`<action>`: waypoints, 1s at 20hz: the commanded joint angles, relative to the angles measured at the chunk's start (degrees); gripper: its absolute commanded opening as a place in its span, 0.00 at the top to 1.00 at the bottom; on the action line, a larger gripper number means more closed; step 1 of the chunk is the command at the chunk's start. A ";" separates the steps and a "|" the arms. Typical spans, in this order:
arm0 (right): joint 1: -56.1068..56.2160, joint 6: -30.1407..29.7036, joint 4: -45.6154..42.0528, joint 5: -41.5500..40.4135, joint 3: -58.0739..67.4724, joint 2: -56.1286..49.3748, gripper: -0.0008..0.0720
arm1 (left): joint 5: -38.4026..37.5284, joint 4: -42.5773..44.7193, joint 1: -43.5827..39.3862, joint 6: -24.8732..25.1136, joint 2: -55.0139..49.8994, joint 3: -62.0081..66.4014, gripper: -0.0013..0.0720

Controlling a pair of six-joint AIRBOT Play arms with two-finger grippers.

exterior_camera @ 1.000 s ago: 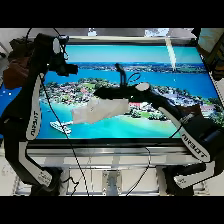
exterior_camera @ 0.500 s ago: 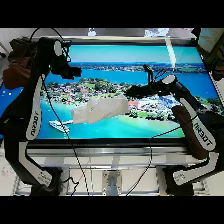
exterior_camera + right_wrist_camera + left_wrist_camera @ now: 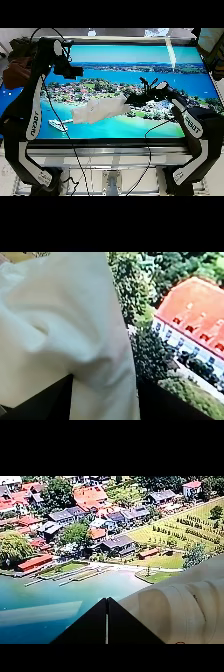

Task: Fold the shirts.

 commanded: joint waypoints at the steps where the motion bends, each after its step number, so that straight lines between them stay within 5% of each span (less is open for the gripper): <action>1: 0.33 -3.54 12.35 0.76 0.00 -3.06 0.32 | 0.00 -0.15 -0.02 0.17 0.04 -0.02 0.95; 4: 2.40 -8.85 21.81 -0.33 0.11 -3.37 0.36 | -0.11 -0.20 -0.02 0.17 0.04 -0.02 0.95; 6: 3.80 -10.21 23.54 -1.31 0.15 -3.37 0.68 | -0.50 -0.59 -0.02 0.17 0.04 -0.02 0.95; 7: 4.13 -11.43 24.83 -1.36 0.15 -3.37 0.96 | -0.76 -1.09 -0.02 0.17 0.02 -0.02 0.95; 11: 1.84 -14.88 30.88 -2.89 0.17 -1.33 0.95 | -2.62 -1.66 -0.02 0.17 0.02 -0.02 0.95; 15: -5.49 -14.47 25.70 -5.27 0.15 5.86 0.95 | -4.13 -1.79 -0.02 0.17 0.04 -0.02 0.95; 17: -9.46 -10.62 16.70 -5.75 0.15 10.91 0.95 | -4.13 -3.15 -0.02 0.17 0.04 -0.02 0.95; 20: -15.82 4.26 -10.38 -4.28 0.15 20.33 0.95 | -4.04 -7.72 -0.02 0.17 0.04 -0.02 0.95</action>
